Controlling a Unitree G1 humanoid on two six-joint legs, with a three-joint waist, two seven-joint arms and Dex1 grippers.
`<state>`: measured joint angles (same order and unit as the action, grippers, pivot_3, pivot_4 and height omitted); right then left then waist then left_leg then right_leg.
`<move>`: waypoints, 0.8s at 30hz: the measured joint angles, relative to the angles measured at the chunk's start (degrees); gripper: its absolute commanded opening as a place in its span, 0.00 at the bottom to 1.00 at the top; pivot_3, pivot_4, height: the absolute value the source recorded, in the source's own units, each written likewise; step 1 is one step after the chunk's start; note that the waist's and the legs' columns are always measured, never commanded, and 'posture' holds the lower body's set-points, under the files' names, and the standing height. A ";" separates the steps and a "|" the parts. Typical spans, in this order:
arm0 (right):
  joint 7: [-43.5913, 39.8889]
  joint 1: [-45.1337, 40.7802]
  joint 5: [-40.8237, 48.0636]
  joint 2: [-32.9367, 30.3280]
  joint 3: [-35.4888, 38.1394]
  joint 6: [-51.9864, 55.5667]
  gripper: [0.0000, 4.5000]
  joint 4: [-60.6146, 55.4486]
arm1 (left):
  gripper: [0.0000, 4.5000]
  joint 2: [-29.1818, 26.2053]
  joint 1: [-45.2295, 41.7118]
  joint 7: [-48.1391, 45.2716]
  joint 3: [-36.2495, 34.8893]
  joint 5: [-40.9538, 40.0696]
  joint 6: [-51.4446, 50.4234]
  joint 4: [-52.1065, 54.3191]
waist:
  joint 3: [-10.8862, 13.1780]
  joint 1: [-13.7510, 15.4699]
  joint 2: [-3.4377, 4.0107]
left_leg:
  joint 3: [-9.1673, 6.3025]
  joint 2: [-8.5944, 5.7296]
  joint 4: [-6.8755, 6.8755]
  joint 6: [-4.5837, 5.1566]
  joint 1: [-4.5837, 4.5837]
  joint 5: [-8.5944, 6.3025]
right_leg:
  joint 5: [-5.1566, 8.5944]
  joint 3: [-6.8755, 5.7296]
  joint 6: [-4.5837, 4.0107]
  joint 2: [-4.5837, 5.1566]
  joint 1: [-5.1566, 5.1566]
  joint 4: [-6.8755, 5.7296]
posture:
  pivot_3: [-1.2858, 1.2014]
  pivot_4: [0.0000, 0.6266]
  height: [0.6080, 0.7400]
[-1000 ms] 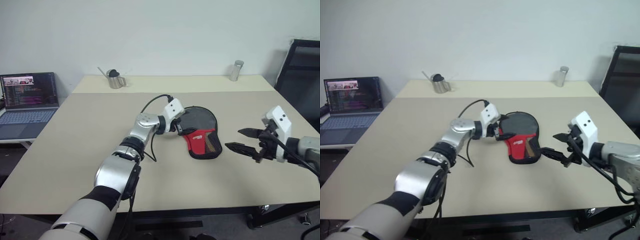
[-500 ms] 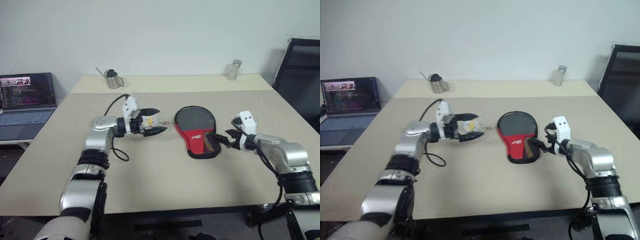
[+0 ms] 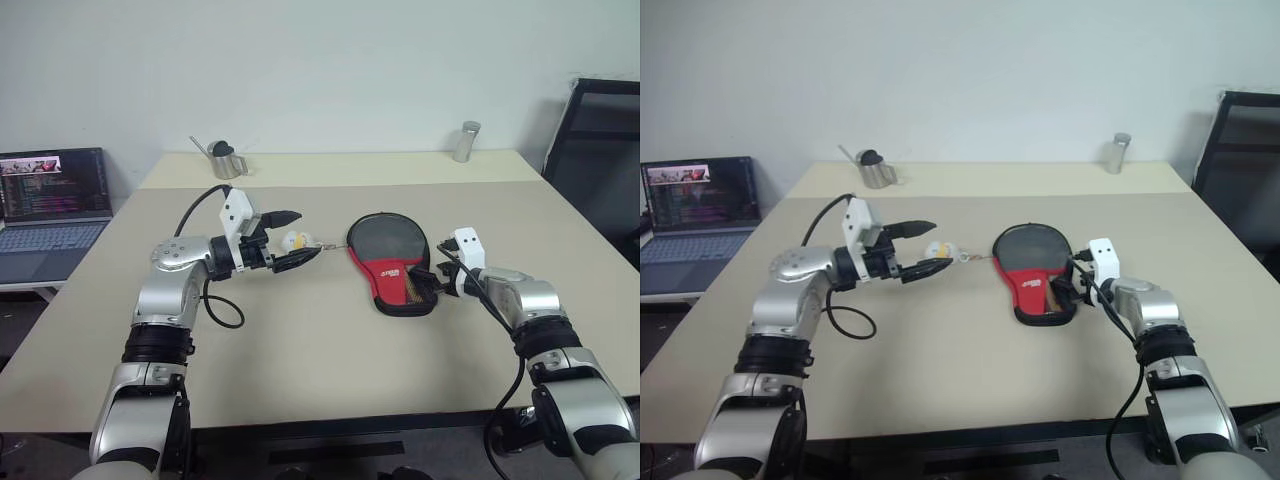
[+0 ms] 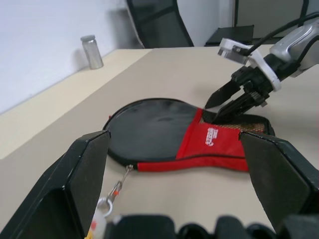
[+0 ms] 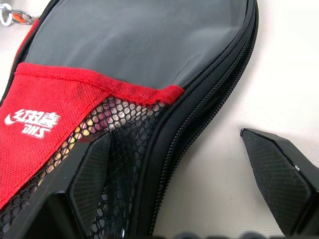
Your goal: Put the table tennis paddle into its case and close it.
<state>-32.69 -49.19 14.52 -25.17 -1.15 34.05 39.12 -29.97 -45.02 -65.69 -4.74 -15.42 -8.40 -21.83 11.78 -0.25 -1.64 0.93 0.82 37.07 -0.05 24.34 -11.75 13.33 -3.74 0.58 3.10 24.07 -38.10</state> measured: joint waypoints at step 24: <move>-4.68 -0.12 -4.71 6.78 -1.86 4.68 0.00 -4.66 | 1.00 -8.81 12.00 -6.85 0.83 -3.34 -6.57 8.21 | -0.17 -1.58 -0.15 | 0.26 0.57 -0.13 -0.02 -0.55 -0.01 | 0.06 0.21 -0.04 -0.19 -0.28 0.06 | 0.52 0.24 1.00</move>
<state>-37.36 -49.30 9.80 -18.39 -3.01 38.73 34.47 -38.78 -33.02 -72.54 -3.91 -18.76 -14.97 -13.62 11.60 -1.83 -1.79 1.19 1.39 36.93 -0.07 23.79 -11.76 13.39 -3.53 0.54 2.91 23.79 -38.05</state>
